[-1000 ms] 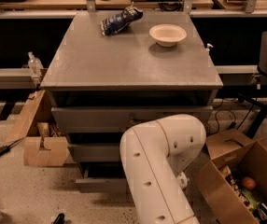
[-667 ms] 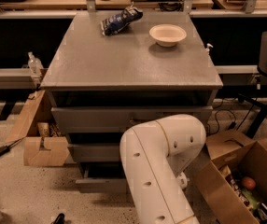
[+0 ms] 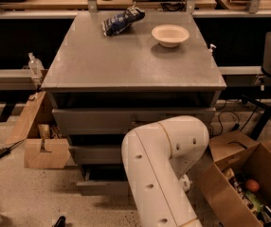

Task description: Open bottom drawer

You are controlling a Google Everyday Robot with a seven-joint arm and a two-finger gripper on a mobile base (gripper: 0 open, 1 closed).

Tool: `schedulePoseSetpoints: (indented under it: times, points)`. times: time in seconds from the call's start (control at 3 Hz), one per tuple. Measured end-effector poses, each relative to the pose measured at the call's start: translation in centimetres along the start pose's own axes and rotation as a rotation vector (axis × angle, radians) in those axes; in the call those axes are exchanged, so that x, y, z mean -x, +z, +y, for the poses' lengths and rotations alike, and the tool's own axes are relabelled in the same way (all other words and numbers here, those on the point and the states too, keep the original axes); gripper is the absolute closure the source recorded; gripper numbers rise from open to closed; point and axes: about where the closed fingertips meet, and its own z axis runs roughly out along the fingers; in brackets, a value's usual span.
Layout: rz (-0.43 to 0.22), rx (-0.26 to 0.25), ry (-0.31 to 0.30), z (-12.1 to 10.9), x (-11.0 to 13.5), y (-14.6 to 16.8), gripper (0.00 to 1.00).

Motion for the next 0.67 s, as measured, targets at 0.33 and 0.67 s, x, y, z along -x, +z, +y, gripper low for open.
schedulePoseSetpoints:
  times: [0.33,0.67]
  points:
    - [0.0,0.0,0.0,0.0,0.0,-0.01,0.63]
    - [0.0,0.0,0.0,0.0,0.0,-0.01,0.39]
